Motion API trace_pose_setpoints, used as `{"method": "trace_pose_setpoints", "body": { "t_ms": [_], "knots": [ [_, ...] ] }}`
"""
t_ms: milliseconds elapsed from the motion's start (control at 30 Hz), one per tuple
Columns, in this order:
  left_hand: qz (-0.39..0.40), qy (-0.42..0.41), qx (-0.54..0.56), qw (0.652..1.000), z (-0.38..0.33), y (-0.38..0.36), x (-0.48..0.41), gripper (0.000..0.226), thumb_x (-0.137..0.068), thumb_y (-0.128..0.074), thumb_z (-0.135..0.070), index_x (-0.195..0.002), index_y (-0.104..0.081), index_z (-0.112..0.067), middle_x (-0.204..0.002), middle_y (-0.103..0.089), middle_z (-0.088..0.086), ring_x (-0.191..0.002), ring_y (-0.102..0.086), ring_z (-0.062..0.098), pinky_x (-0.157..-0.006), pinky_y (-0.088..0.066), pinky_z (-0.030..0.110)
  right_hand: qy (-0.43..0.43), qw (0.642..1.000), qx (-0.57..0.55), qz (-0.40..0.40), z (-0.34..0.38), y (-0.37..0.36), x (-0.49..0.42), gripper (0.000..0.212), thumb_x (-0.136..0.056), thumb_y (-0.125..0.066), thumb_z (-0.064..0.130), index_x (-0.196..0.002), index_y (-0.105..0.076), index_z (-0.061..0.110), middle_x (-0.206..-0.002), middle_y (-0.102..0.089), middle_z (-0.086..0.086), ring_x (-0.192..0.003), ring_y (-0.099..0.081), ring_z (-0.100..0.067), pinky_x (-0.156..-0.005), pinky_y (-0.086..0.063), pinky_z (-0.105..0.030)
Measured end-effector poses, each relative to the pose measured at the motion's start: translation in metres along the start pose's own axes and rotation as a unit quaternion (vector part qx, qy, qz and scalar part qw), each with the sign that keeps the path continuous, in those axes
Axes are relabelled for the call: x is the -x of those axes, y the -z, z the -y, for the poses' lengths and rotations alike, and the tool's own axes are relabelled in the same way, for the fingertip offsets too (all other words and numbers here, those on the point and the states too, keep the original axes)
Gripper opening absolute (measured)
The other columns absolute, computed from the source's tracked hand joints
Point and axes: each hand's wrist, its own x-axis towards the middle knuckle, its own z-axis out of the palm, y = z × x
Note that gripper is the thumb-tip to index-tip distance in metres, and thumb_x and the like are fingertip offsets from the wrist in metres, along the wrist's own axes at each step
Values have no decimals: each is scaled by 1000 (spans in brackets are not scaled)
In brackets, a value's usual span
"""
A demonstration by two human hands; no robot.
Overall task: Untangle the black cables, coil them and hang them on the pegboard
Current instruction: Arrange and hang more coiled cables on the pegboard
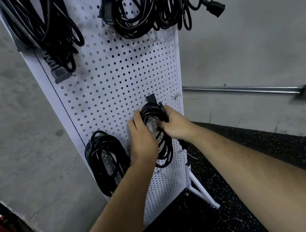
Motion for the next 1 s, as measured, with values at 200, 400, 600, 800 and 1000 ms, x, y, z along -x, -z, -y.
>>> {"method": "trace_pose_setpoints", "body": {
  "t_ms": [200,400,600,800,1000],
  "knots": [
    [6,-9,-8,1000,10,-8,-1,71,-100,-49,-6,-160,-16,-23,-145,-36,4,-106,-58,24,-89,-56,39,8,1000,-20,-19,-15,-7,9,37,-100,-62,26,-132,-47,14,-113,-60,4,-102,-58,-11,-70,-40,-8],
    [55,16,-26,998,-1,-9,2,97,-90,-60,5,-162,-2,-24,-144,-30,9,-105,-54,25,-93,-53,40,2,999,19,-29,-22,-4,27,37,-100,-60,40,-125,-43,17,-108,-59,4,-96,-60,-11,-75,-48,-25],
    [53,26,16,998,0,-14,-1,96,-95,-57,1,-161,6,-27,-136,-28,4,-109,-48,22,-95,-47,35,10,990,137,-45,-11,-6,52,66,-102,-45,46,-156,-20,16,-148,-34,-5,-141,-36,-23,-112,-40,-43],
    [56,30,103,993,2,-16,-3,61,-108,-40,-36,-160,-7,-34,-134,-36,-4,-118,-45,19,-92,-34,23,21,961,263,-87,13,-14,70,86,-100,-15,66,-159,18,13,-159,-18,-10,-144,-26,-28,-103,-49,-48],
    [97,-16,155,983,12,-6,1,73,-103,-47,-31,-161,-3,-41,-136,-31,0,-122,-44,15,-114,-39,42,3,958,263,-117,9,-33,60,85,-102,-18,63,-158,21,13,-157,-21,-13,-141,-26,-30,-109,-41,-43]
  ]
}}
